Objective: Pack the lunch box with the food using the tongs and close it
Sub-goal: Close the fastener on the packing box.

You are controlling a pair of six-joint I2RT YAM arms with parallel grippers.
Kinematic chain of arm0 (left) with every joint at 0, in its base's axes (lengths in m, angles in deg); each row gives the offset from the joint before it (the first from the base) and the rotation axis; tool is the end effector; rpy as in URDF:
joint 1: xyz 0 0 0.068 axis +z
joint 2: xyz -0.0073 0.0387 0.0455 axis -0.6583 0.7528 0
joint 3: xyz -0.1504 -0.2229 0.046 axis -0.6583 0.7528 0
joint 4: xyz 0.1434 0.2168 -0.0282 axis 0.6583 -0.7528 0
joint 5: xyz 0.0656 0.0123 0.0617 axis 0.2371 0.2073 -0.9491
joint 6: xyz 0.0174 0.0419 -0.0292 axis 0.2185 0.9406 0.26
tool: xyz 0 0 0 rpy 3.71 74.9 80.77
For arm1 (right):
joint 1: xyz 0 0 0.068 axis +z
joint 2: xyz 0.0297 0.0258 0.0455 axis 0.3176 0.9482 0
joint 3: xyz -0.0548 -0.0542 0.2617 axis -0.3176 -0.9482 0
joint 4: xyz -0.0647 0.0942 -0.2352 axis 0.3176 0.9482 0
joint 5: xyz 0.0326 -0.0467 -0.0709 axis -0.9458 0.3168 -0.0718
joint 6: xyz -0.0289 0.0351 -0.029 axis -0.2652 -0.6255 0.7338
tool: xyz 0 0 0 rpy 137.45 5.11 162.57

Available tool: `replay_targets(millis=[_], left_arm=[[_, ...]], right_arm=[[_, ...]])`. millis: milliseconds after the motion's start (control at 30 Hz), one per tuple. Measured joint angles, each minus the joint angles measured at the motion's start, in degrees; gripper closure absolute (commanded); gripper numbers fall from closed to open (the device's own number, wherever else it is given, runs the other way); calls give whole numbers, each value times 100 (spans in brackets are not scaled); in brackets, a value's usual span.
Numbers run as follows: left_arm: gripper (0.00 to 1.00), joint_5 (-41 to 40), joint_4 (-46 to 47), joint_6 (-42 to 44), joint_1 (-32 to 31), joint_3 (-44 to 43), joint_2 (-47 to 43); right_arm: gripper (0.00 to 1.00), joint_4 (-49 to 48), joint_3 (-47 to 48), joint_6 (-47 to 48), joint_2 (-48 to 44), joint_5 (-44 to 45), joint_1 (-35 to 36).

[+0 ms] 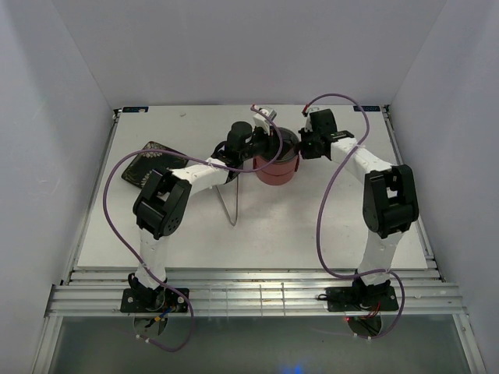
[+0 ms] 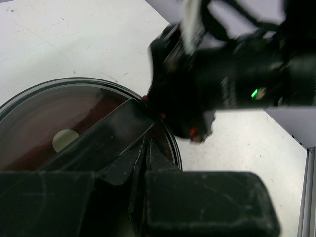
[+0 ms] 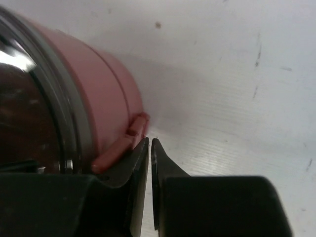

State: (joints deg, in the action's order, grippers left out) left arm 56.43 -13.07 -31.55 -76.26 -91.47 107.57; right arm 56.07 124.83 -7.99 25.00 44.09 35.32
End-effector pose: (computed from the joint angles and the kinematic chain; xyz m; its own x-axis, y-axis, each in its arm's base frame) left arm 0.3854 -0.2871 0.2307 -0.4291 -0.0848 -0.8993 0.7324 0.5501 -0.4013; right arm 0.4097 0.1227 0.2421 -0.6687 -0.0834 -0.7388 -0.1963 0.9782 0.0673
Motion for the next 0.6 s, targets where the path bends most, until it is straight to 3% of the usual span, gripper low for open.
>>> replay_targets(millis=[300, 600], left_arm=[[86, -4, 68, 4, 0, 35, 2], [89, 2, 74, -2, 0, 35, 7]], right_arm=[[89, 481, 42, 136, 219, 289, 33], [92, 444, 0, 13, 50, -181, -901]])
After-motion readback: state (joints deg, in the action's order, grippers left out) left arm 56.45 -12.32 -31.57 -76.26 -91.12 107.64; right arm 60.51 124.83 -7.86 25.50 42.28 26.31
